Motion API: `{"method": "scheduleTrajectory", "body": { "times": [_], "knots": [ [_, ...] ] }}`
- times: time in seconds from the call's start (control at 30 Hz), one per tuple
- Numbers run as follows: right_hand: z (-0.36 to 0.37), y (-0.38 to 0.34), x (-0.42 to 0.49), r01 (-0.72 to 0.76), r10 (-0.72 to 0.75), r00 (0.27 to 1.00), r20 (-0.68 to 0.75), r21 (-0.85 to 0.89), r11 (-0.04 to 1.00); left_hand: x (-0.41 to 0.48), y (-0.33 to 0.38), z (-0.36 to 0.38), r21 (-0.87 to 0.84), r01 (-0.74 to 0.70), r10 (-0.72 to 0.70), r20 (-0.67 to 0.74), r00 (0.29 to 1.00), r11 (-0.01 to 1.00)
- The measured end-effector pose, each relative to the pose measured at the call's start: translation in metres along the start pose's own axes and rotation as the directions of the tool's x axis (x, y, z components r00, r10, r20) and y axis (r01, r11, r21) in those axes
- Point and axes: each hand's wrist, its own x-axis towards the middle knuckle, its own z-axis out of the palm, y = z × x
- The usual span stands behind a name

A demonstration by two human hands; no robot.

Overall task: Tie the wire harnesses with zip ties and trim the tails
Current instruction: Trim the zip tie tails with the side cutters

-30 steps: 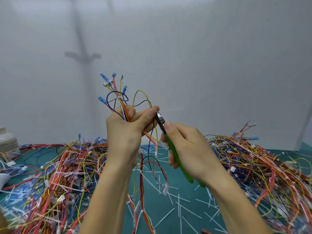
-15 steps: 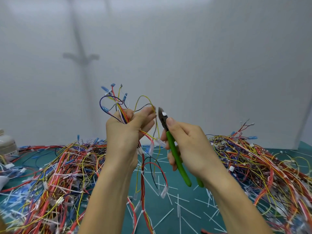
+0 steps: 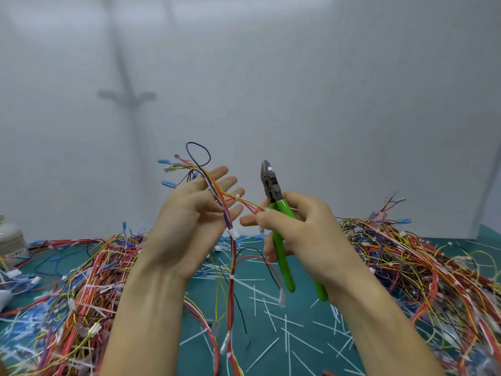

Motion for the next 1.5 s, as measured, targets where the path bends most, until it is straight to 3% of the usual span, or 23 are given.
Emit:
{"method": "scheduleTrajectory", "body": {
  "times": [0.17,0.3,0.43,0.57,0.7,0.8,0.87,0.97,1.07,1.23,1.33,1.43,1.5],
  "knots": [
    [-0.002,0.000,0.001,0.030,-0.025,0.993,-0.112,0.041,0.999,-0.005,-0.004,0.008,0.219,-0.048,0.030,0.089,0.996,0.975],
    [-0.007,-0.002,0.003,0.102,-0.064,0.959,-0.278,0.124,0.987,-0.009,-0.005,0.013,0.437,-0.109,0.074,0.095,0.993,0.893],
    [-0.011,-0.006,0.003,0.149,-0.072,0.936,-0.345,0.203,0.968,-0.009,-0.005,0.016,0.443,-0.126,0.121,0.040,0.992,0.888],
    [-0.016,-0.010,0.002,0.157,-0.053,0.929,-0.367,0.260,0.953,-0.008,-0.007,0.015,0.422,-0.061,0.035,0.070,0.997,0.905],
    [-0.021,-0.009,0.003,0.162,-0.036,0.932,-0.360,0.327,0.931,-0.006,-0.013,0.010,0.662,-0.109,-0.069,0.237,0.969,0.741],
    [-0.023,-0.009,0.003,0.166,-0.033,0.939,-0.343,0.366,0.916,-0.005,-0.017,0.009,0.739,-0.137,-0.189,0.339,0.922,0.660],
    [-0.025,-0.008,0.003,0.170,-0.042,0.939,-0.340,0.357,0.918,-0.004,-0.019,0.007,0.741,-0.162,-0.227,0.395,0.890,0.652],
    [-0.025,-0.008,0.003,0.189,-0.068,0.931,-0.357,0.314,0.930,-0.002,-0.021,0.004,0.685,-0.154,-0.163,0.376,0.912,0.712],
    [-0.027,-0.012,0.003,0.220,-0.089,0.907,-0.413,0.280,0.935,-0.001,-0.021,0.004,0.595,-0.092,-0.088,0.266,0.960,0.798],
    [-0.033,-0.018,-0.002,0.295,-0.223,0.840,-0.495,0.071,0.953,0.005,-0.026,0.003,0.503,-0.048,0.020,0.060,0.998,0.863],
    [-0.035,-0.021,-0.003,0.264,-0.242,0.886,-0.396,0.002,0.964,0.009,-0.029,0.001,0.453,-0.060,0.077,-0.020,0.997,0.890],
    [-0.034,-0.018,-0.001,0.048,-0.074,0.972,-0.222,-0.122,0.991,0.010,-0.028,-0.001,0.379,-0.055,0.072,-0.031,0.997,0.924],
    [-0.030,-0.013,0.000,-0.063,0.035,0.995,-0.094,-0.312,0.948,0.009,-0.027,0.000,0.355,-0.058,0.066,-0.010,0.998,0.933]
  ]
}}
